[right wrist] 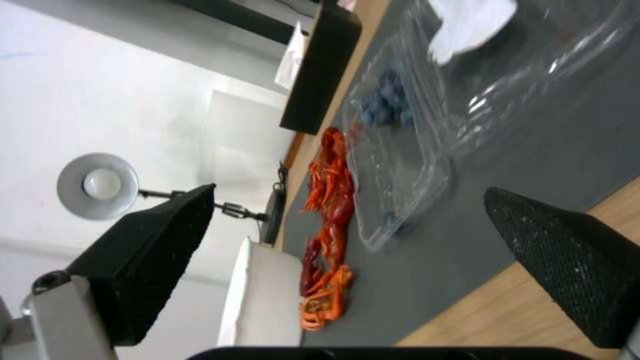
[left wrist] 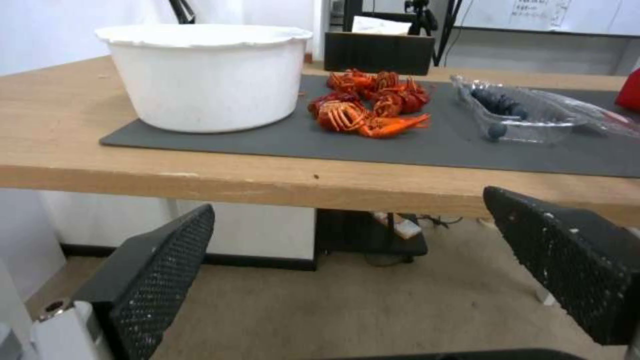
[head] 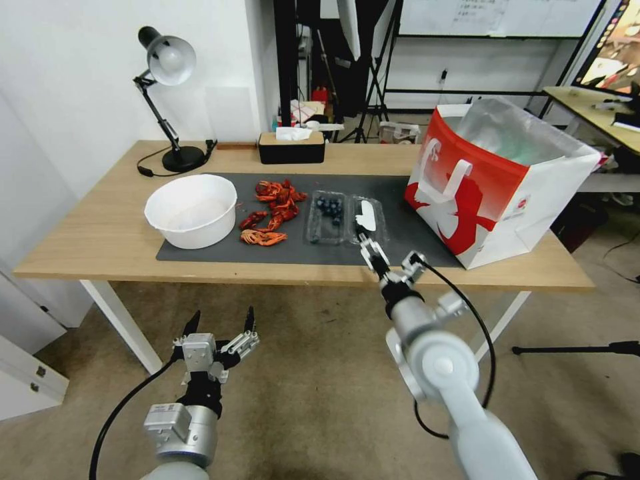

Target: Close the takeout container lid, then place the container into the takeout bag.

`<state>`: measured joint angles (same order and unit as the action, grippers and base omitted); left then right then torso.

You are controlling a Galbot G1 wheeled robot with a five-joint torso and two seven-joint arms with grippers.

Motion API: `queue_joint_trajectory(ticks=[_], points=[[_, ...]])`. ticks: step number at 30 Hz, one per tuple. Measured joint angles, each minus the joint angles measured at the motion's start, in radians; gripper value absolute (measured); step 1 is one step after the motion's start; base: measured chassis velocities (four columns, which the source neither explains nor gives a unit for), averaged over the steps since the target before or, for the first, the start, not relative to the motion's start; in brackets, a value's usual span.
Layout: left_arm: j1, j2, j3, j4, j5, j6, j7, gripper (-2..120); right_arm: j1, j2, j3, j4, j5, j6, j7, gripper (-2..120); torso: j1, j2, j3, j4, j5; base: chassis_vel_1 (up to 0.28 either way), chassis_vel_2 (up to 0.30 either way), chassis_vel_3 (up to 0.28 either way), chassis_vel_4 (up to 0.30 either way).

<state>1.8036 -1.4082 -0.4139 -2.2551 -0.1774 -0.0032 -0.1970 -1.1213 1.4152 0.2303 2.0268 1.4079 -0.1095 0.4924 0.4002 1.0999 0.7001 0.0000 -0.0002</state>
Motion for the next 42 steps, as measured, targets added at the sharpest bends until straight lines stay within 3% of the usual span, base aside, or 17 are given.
queue_joint_trajectory(ticks=[18,42], points=[[0.006,-0.003,-0.001,0.001,0.007,0.000,-0.005,100,0.086,0.088,0.011,-0.127,0.041,0.014,0.045,100,0.000,0.000,0.000,0.0000,0.0002,0.000,0.000,0.000,0.000],[0.014,0.003,-0.003,0.002,0.006,-0.009,-0.009,100,0.148,0.085,0.054,-0.214,0.049,0.018,0.064,100,0.000,0.000,0.000,0.0000,0.0002,0.000,0.000,0.000,0.000]])
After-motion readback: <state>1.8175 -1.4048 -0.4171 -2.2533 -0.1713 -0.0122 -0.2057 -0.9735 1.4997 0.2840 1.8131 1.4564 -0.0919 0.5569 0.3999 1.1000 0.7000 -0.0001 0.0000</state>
